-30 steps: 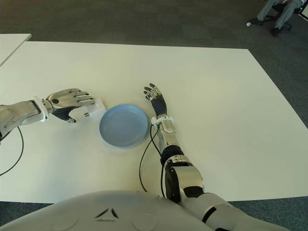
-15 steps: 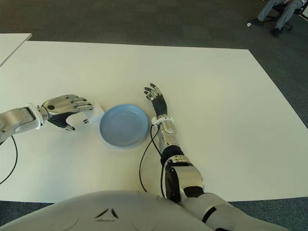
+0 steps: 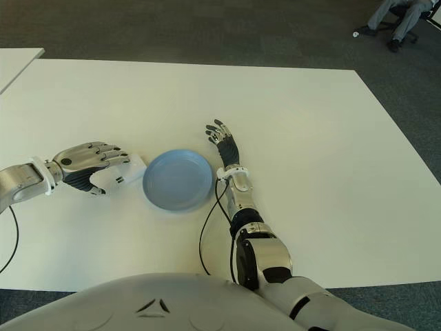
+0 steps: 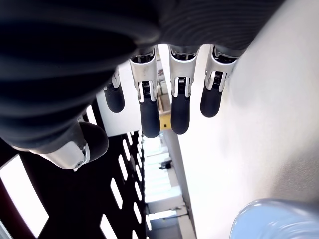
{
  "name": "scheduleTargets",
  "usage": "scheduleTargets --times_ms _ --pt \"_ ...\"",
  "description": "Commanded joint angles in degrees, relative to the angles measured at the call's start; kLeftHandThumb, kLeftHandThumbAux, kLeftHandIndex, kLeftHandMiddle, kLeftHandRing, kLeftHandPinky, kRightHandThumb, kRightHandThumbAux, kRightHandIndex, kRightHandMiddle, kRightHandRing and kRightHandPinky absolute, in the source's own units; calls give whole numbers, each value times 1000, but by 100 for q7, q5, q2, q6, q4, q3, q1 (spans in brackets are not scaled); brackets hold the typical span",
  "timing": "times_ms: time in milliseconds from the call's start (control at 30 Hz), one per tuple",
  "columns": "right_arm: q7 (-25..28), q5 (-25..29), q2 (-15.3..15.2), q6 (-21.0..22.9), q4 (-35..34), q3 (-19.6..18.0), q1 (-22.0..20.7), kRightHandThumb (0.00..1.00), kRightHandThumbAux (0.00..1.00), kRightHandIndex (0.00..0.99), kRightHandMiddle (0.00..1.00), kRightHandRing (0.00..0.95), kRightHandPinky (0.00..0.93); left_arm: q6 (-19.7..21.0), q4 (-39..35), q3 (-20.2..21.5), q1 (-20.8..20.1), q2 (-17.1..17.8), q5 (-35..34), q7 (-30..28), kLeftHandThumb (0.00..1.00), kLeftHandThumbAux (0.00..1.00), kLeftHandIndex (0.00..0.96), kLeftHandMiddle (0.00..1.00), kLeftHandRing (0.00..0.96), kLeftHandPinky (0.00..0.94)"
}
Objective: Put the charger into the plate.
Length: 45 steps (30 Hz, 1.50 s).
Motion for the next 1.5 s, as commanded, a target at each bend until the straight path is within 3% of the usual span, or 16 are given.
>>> scheduleTargets --times_ms 33,400,567,967,1300,1500 --pt "-17 78 102 235 213 -57 205 0 508 115 260 220 178 -141 -68 134 459 105 -23 -175 0 491 36 63 19 0" --pt "20 64 68 265 245 -100 175 0 507 106 266 224 172 194 -464 818 898 62 87 -68 0 453 33 65 24 0" --pt "40 86 63 281 269 -125 158 0 507 109 276 233 185 587 -831 952 1021 146 432 -463 0 434 48 72 26 0" --pt "42 127 66 288 294 -184 139 0 519 117 290 248 200 1105 -1478 1122 1169 298 941 -1550 0 380 55 78 33 1" --pt "61 138 59 305 297 -215 136 0 521 120 306 262 209 1316 -1891 1311 1262 259 948 -2032 0 353 42 69 27 0" --pt "32 126 69 288 312 -220 132 0 522 120 311 266 214 1452 -2592 1721 1267 230 597 -2470 0 345 14 52 14 0"
